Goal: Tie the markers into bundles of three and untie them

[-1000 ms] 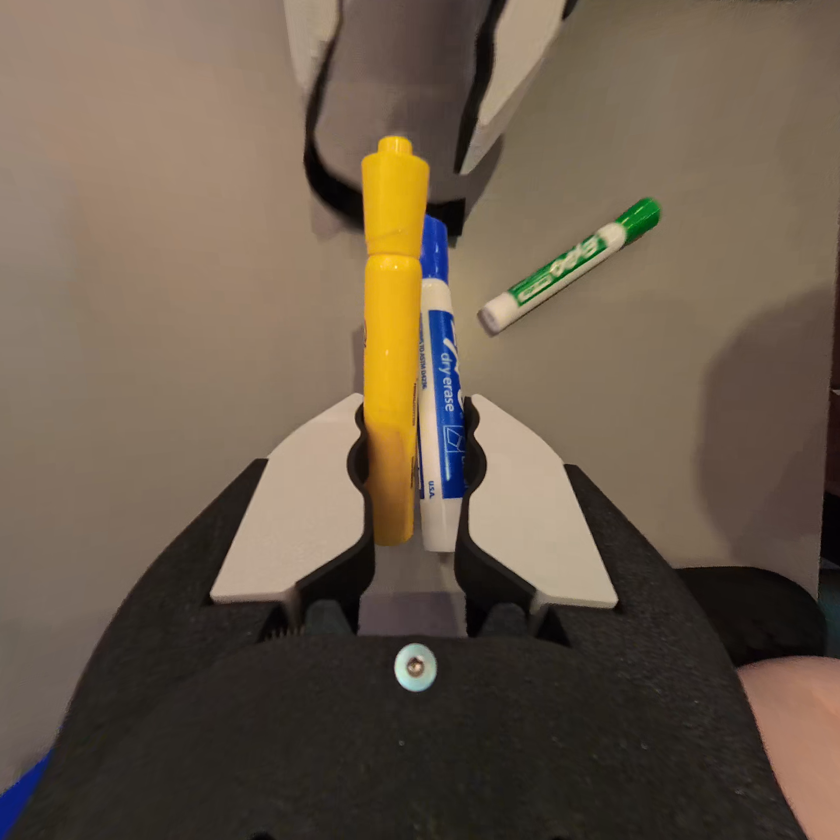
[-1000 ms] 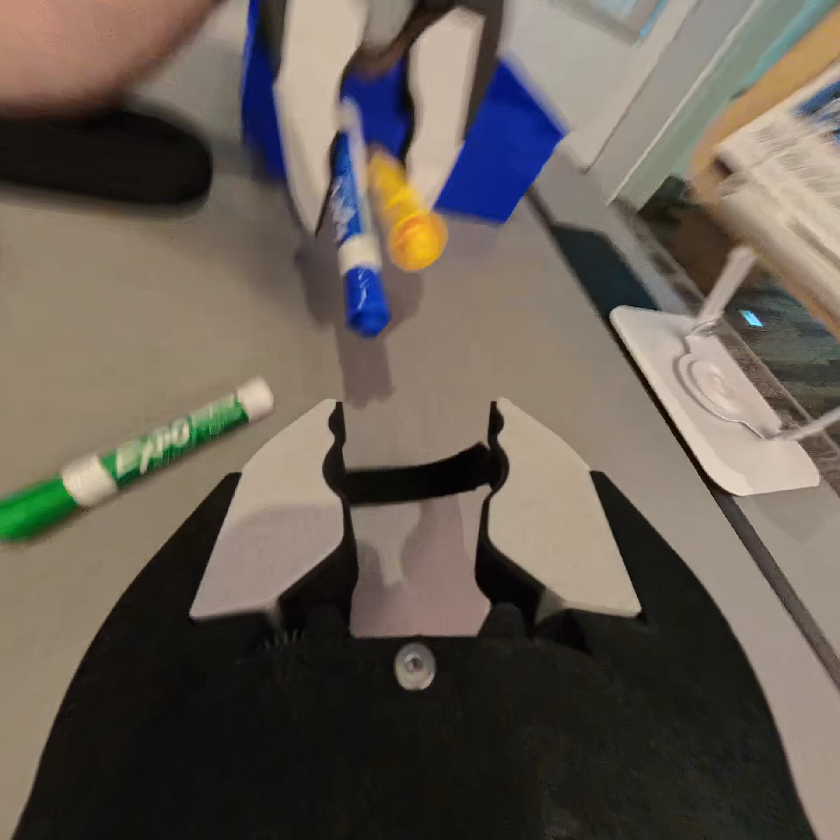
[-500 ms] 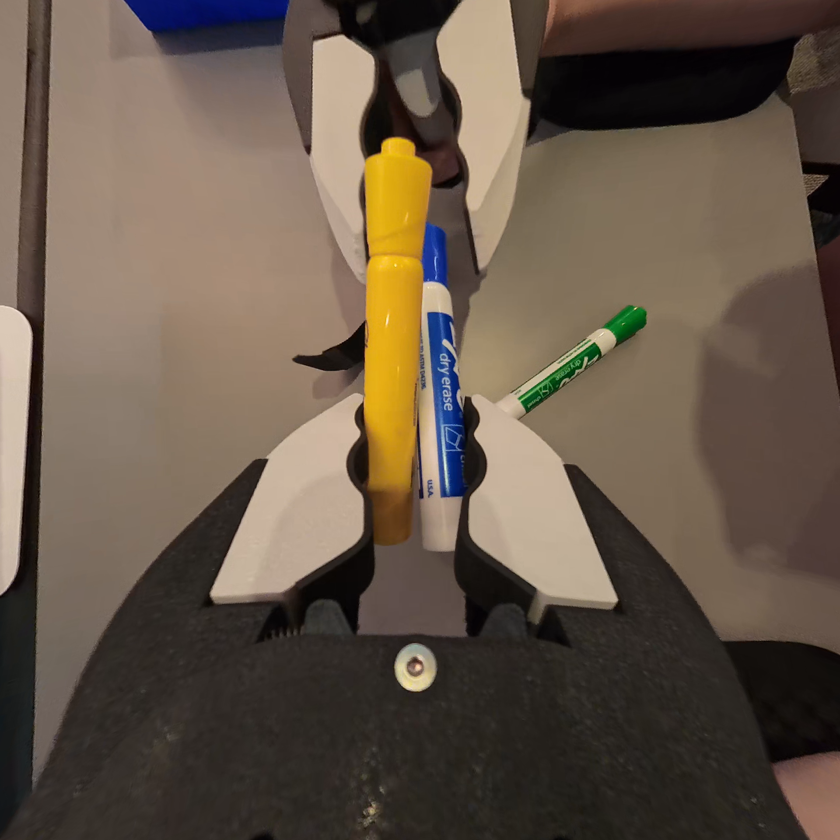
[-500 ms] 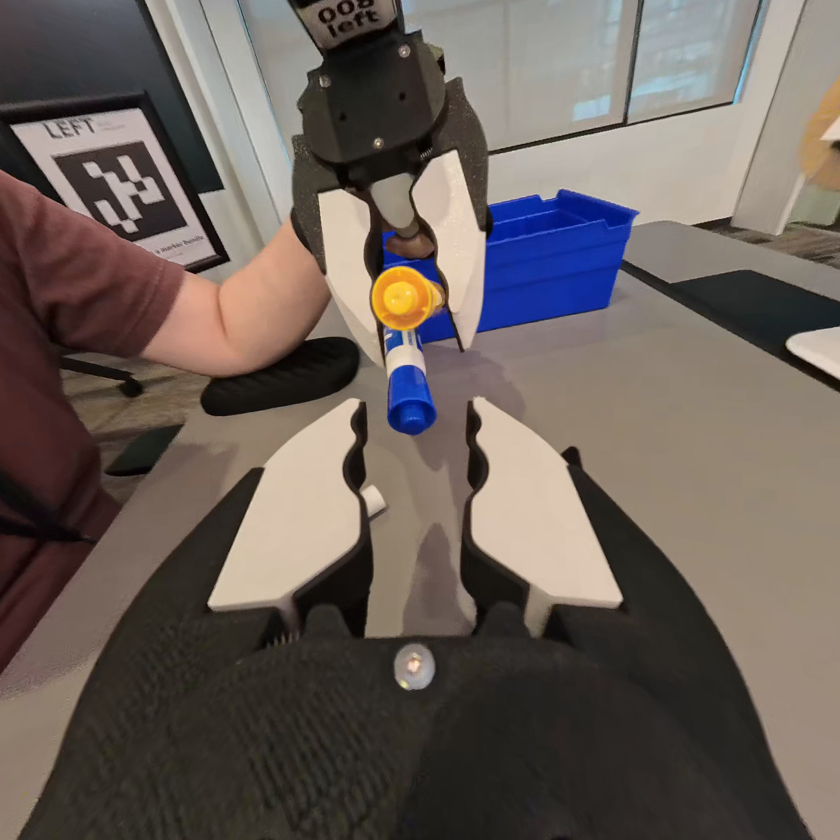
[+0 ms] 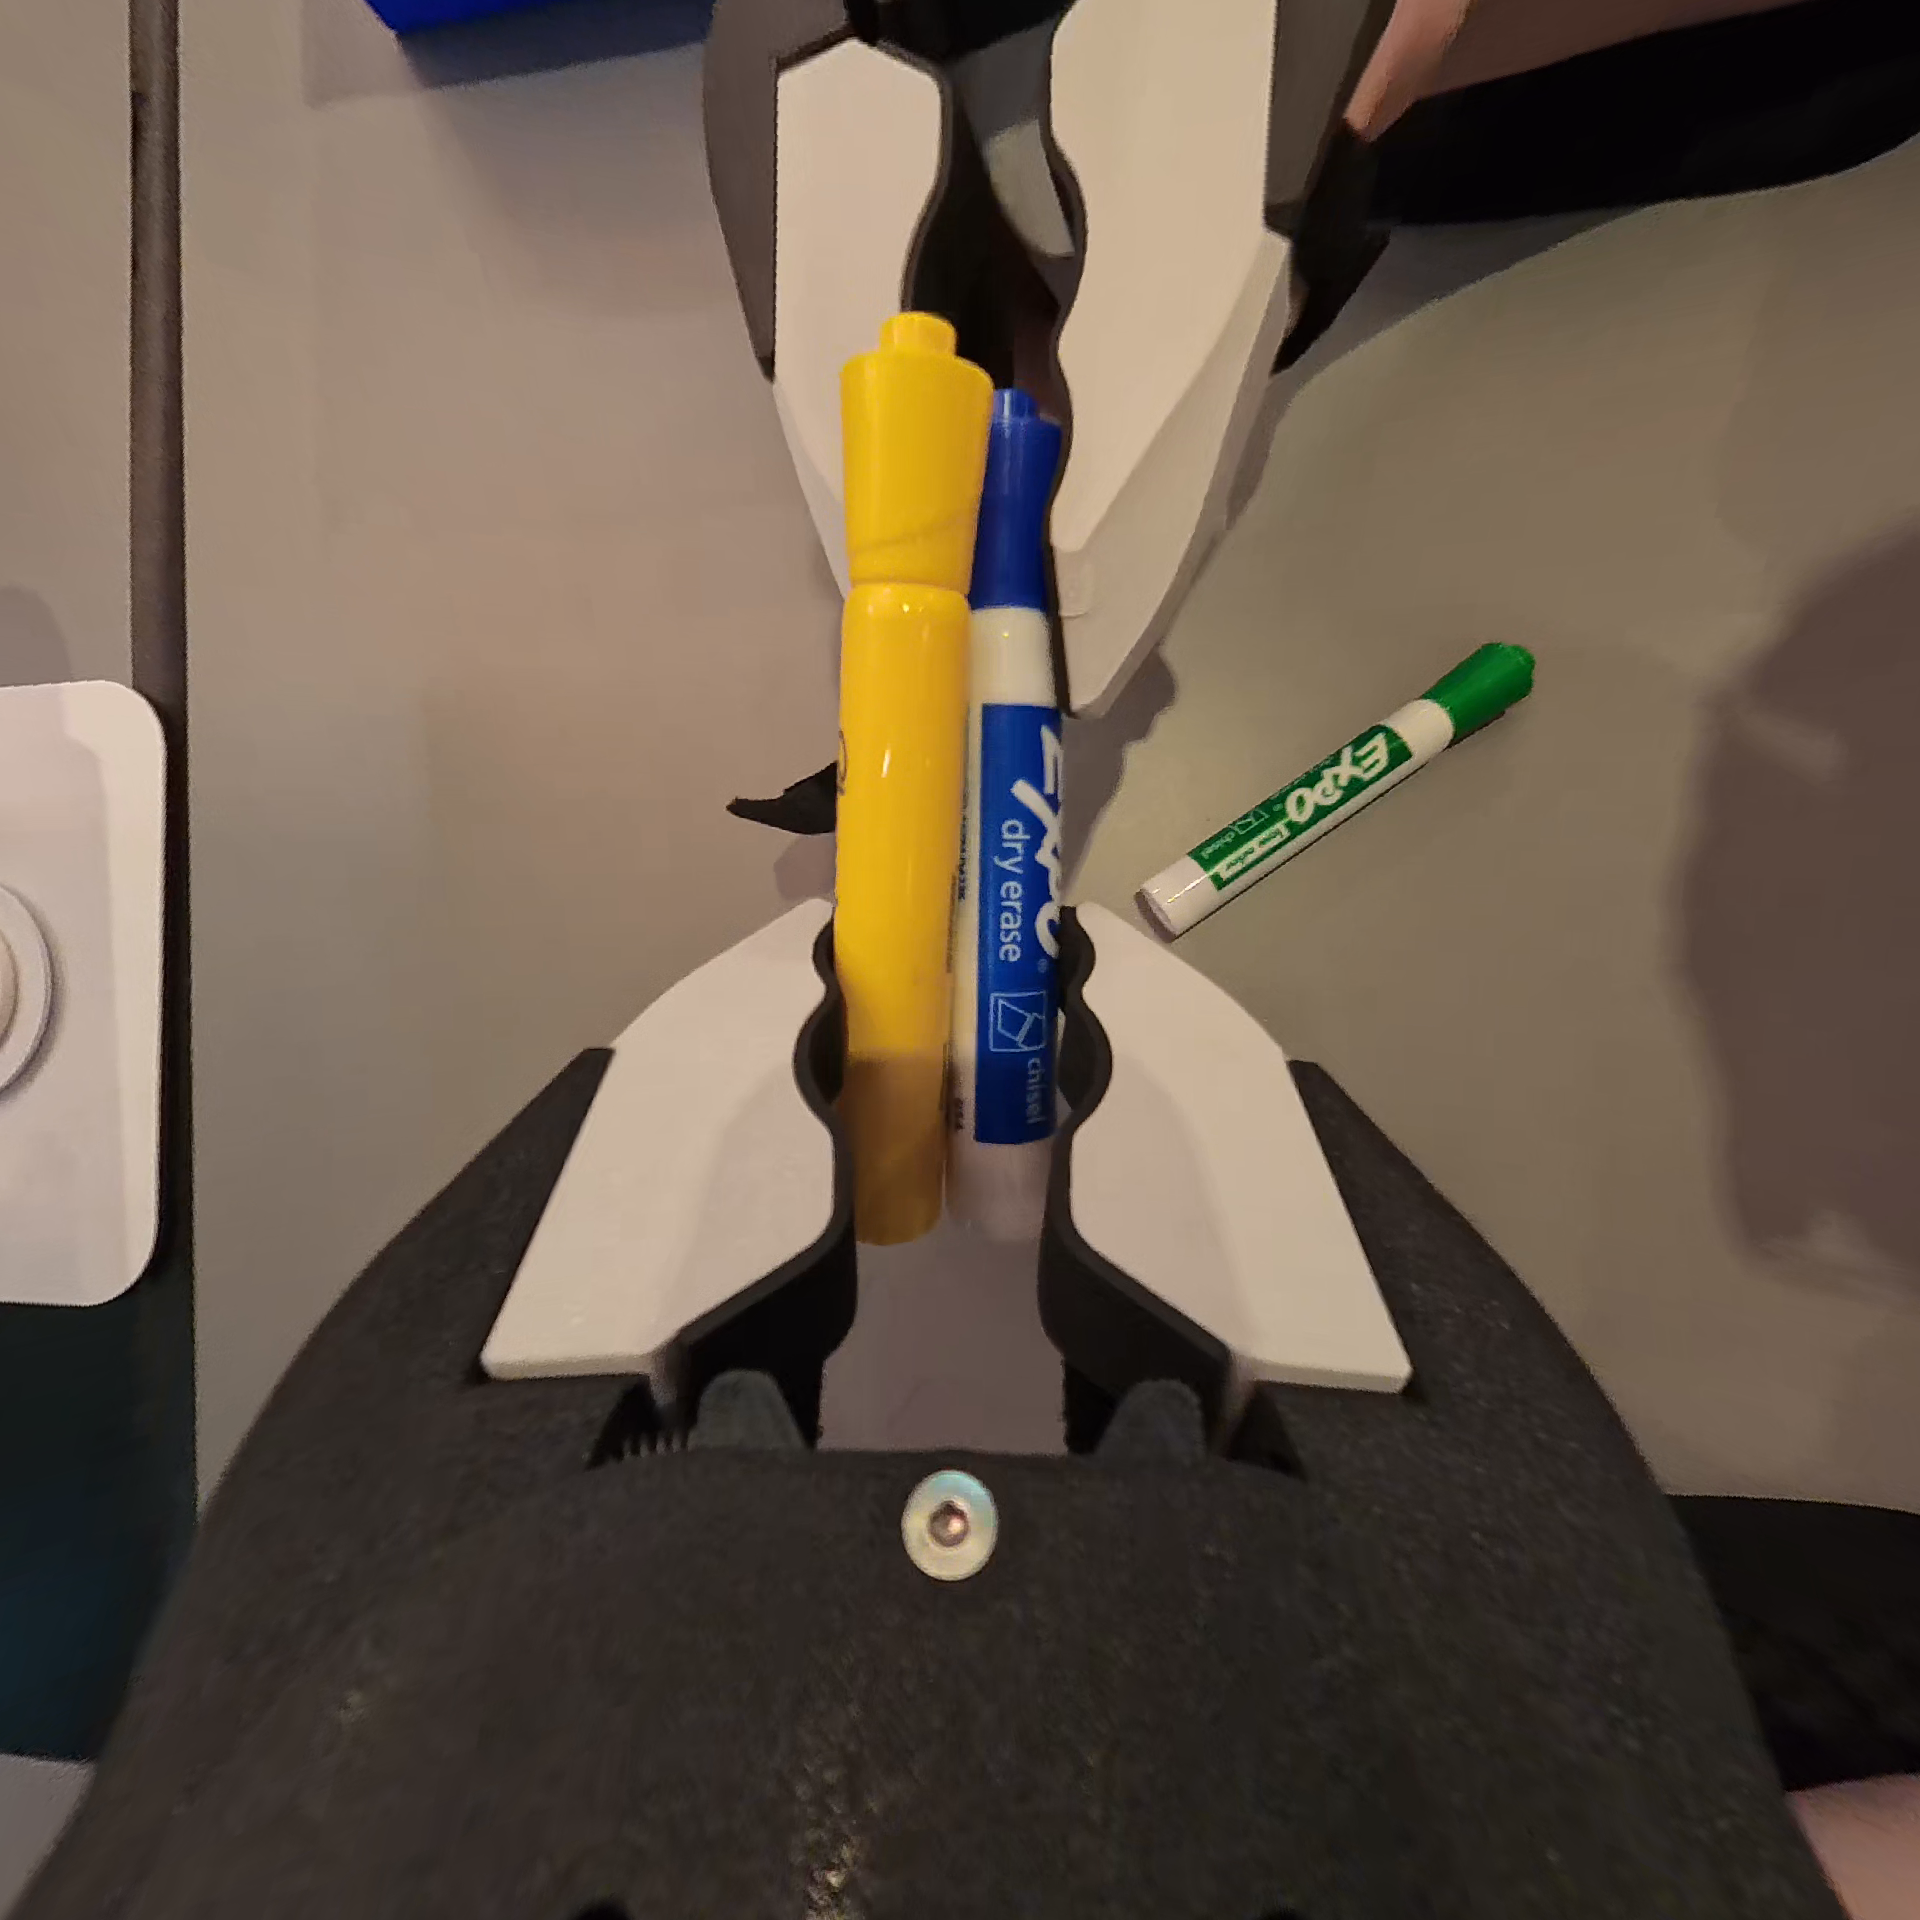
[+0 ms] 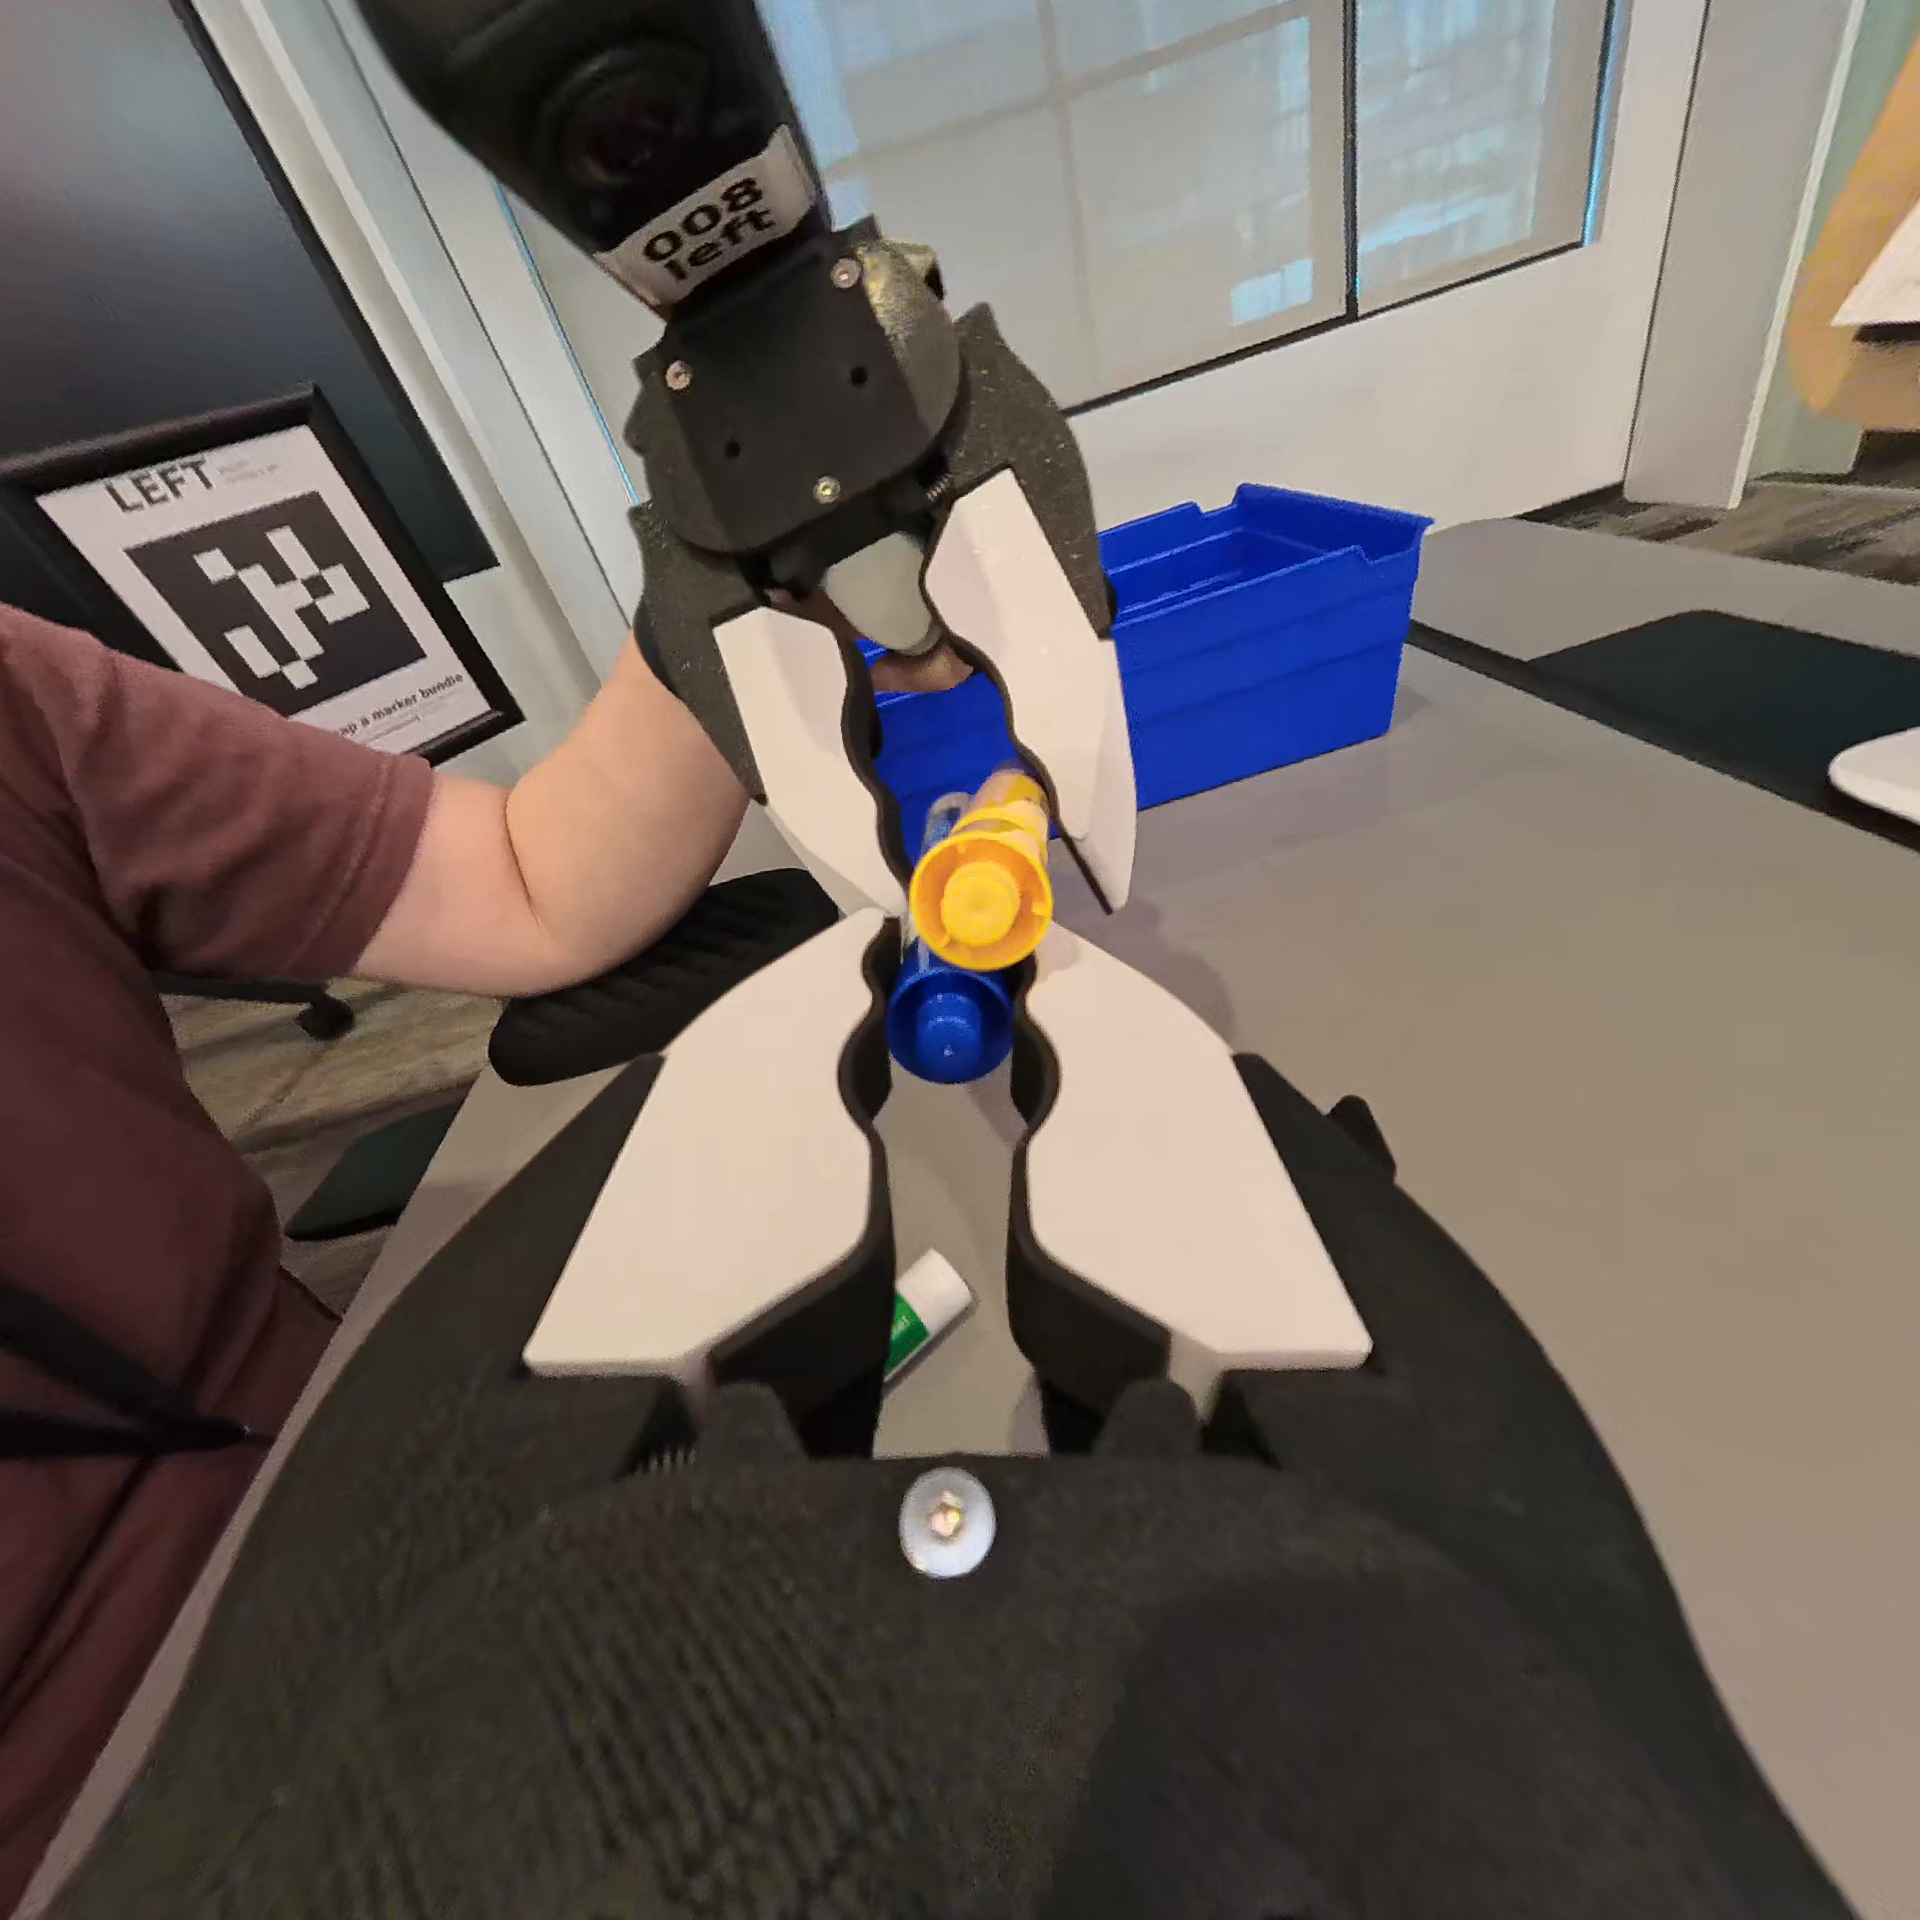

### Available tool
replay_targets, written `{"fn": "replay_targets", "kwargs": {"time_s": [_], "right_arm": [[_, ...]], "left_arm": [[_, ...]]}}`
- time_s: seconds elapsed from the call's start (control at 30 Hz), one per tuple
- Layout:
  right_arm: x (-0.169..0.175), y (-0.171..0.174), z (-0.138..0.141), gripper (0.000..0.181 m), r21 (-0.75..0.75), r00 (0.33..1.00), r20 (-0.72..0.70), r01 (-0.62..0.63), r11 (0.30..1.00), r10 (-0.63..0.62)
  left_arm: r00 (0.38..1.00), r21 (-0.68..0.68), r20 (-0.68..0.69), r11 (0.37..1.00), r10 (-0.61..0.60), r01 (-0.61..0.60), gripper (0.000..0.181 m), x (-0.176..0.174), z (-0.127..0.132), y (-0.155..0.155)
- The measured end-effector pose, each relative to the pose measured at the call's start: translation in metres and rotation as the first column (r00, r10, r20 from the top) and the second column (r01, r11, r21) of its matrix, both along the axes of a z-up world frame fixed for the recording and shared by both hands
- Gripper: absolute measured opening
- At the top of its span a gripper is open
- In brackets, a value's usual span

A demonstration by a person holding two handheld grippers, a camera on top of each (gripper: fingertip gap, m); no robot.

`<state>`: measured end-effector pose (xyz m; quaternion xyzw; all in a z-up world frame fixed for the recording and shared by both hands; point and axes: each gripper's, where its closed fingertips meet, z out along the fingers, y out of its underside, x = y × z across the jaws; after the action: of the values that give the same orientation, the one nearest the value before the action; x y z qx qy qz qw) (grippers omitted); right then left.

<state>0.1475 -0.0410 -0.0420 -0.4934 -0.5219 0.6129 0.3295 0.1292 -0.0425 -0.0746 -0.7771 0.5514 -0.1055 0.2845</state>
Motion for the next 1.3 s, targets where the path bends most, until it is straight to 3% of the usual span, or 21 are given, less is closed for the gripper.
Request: {"fn": "replay_targets", "kwargs": {"time_s": [0.17,0.33,0.37,0.4,0.57,0.9,1.1,1.2,1.3], "right_arm": [[-0.005,0.007,0.0,0.019,-0.102,0.999,0.006,0.044,0.994,-0.043],[-0.006,0.02,0.024,0.025,-0.323,0.974,-0.157,0.105,0.941,-0.163],[-0.005,0.023,0.028,0.025,-0.365,0.962,-0.187,0.118,0.923,-0.197],[-0.004,0.026,0.031,0.026,-0.398,0.951,-0.209,0.132,0.908,-0.229],[0.0,0.036,0.032,0.023,-0.412,0.901,-0.232,0.251,0.876,-0.367],[-0.001,0.035,0.024,0.024,-0.396,0.93,-0.247,0.161,0.904,-0.273],[-0.003,0.038,0.01,0.04,-0.336,0.962,-0.192,0.121,0.934,-0.193],[-0.007,0.029,0.006,0.028,-0.335,0.972,-0.192,0.065,0.94,-0.136],[-0.007,0.028,0.009,0.024,-0.334,0.963,-0.22,0.077,0.939,-0.157]], "left_arm": [[0.998,0.015,-0.044,0.999,0.033,-0.033,0.037,-0.005,-0.004,0.006],[0.995,0.063,-0.024,0.994,0.092,-0.091,0.038,0.0,0.002,0.016],[0.994,0.075,-0.028,0.992,0.102,-0.099,0.036,0.002,0.002,0.018],[0.993,0.096,-0.033,0.99,0.111,-0.108,0.02,0.003,0.003,0.021],[0.991,0.11,0.001,0.985,0.131,-0.13,0.019,0.016,-0.003,0.03],[0.99,-0.006,0.093,0.994,0.107,-0.107,0.018,0.029,-0.016,0.028],[0.985,-0.044,0.139,0.994,0.101,-0.096,0.018,0.027,-0.011,0.024],[0.976,-0.077,0.199,0.994,0.089,-0.075,0.018,0.033,-0.006,0.02],[0.975,-0.089,0.205,0.993,0.089,-0.072,0.018,0.035,-0.007,0.019]]}}
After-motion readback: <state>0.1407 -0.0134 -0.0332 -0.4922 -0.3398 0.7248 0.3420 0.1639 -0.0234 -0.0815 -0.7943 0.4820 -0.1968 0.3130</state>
